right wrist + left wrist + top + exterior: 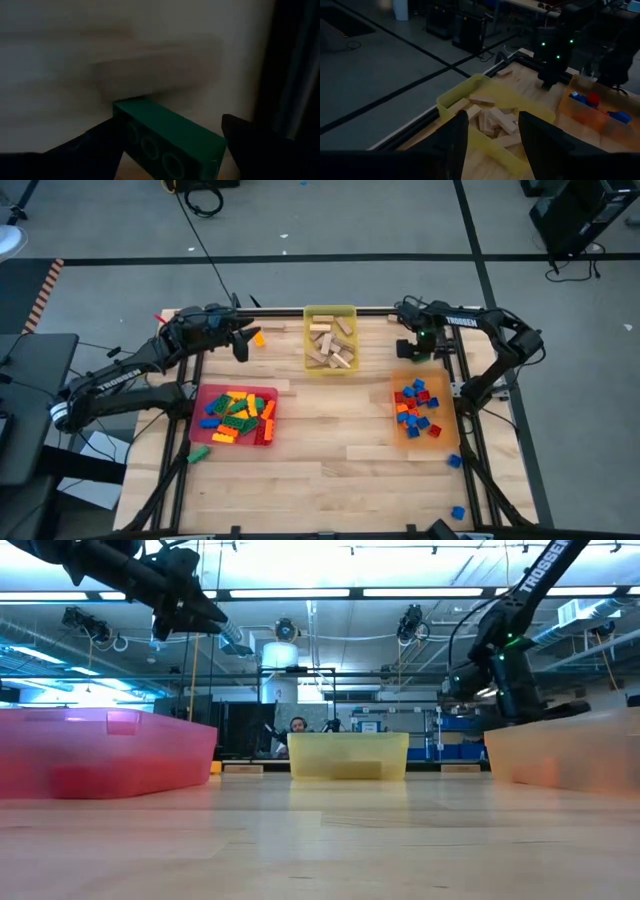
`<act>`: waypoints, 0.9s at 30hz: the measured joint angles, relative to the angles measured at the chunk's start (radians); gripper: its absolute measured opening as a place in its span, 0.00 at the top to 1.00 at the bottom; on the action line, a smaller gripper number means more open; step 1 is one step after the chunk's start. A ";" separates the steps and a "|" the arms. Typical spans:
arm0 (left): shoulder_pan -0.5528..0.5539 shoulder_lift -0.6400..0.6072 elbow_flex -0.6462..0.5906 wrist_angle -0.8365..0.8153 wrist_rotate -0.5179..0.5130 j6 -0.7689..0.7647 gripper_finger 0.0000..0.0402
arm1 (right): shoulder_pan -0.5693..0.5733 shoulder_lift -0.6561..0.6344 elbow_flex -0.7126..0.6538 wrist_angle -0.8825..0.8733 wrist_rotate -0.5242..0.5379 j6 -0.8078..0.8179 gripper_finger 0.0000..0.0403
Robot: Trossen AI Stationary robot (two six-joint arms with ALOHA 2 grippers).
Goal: Sort blocks by size
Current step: Put the 3 stud green game piece into the pink bin
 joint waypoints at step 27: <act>0.047 0.000 0.000 0.001 -0.001 0.000 0.54 | -0.007 -0.005 0.020 0.203 -0.206 -0.040 0.41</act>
